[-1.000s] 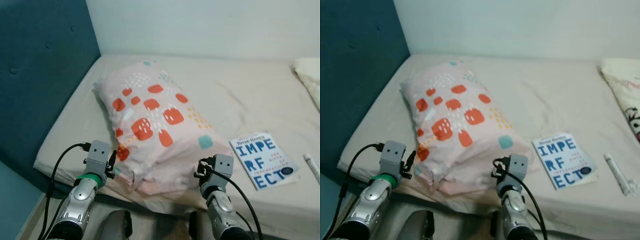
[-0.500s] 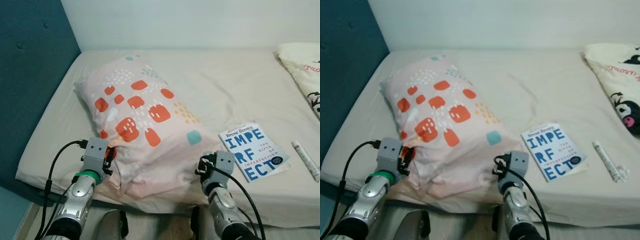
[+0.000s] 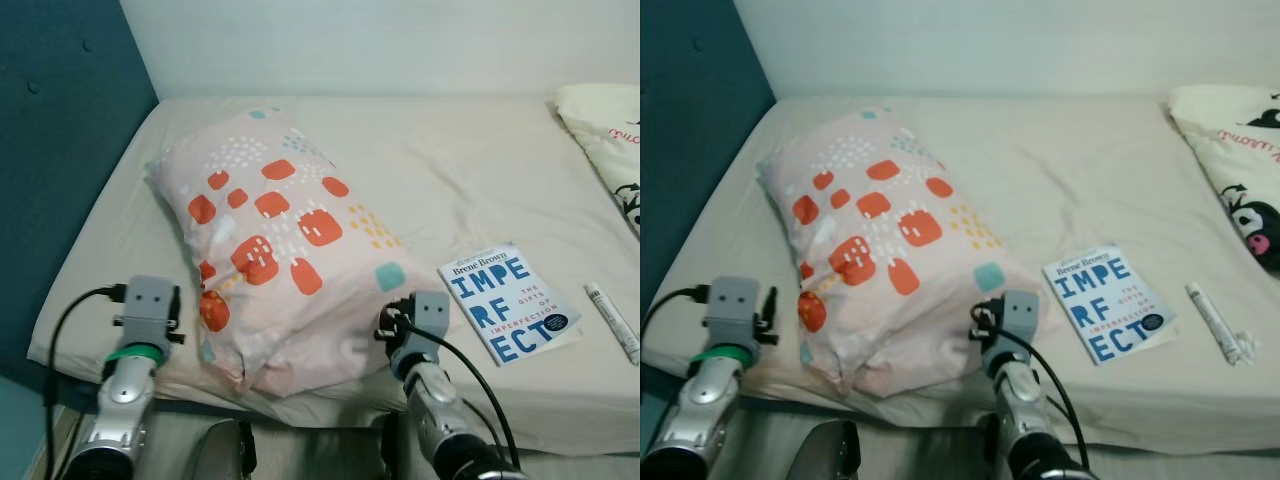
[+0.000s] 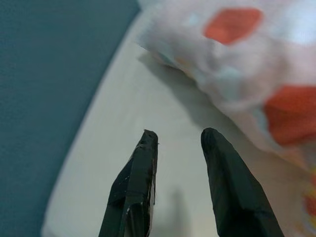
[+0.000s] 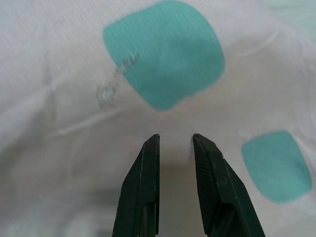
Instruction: Clean up the room
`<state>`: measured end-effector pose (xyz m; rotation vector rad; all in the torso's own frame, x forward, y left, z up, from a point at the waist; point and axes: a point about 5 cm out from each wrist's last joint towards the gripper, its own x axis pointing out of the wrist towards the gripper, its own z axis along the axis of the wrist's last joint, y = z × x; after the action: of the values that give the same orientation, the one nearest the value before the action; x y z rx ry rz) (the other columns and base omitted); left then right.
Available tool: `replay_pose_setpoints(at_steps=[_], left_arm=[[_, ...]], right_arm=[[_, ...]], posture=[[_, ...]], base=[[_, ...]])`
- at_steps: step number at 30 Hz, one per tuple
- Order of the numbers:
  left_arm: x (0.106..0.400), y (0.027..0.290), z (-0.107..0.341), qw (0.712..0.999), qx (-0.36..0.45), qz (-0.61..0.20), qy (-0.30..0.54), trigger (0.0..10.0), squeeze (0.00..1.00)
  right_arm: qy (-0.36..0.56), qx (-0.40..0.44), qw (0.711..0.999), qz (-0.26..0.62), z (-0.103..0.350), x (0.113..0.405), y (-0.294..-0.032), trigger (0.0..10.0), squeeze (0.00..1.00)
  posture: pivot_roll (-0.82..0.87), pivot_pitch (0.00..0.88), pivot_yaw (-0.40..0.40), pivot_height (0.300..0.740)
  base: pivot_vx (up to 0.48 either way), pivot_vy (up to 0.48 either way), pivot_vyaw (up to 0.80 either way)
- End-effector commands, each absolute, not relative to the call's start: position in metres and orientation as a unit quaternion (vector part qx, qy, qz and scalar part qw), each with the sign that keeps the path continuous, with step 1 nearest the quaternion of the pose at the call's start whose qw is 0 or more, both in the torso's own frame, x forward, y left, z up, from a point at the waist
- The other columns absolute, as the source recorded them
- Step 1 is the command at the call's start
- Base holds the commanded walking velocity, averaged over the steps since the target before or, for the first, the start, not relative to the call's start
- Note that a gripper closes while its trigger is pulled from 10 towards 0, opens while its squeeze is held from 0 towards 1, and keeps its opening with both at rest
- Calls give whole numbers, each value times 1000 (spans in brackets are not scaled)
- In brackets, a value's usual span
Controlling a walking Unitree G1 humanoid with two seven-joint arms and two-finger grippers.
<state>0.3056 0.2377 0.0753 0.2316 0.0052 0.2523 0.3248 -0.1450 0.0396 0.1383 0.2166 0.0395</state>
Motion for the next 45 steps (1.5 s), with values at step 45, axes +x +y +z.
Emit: replay_pose_setpoints(at_steps=[45], left_arm=[[283, 286, 68, 966, 146, 206, 48, 10000, 0]], right_arm=[[173, 6, 966, 190, 45, 334, -83, 10000, 0]], posture=[[145, 0, 94, 598]], base=[[0, 0, 0]])
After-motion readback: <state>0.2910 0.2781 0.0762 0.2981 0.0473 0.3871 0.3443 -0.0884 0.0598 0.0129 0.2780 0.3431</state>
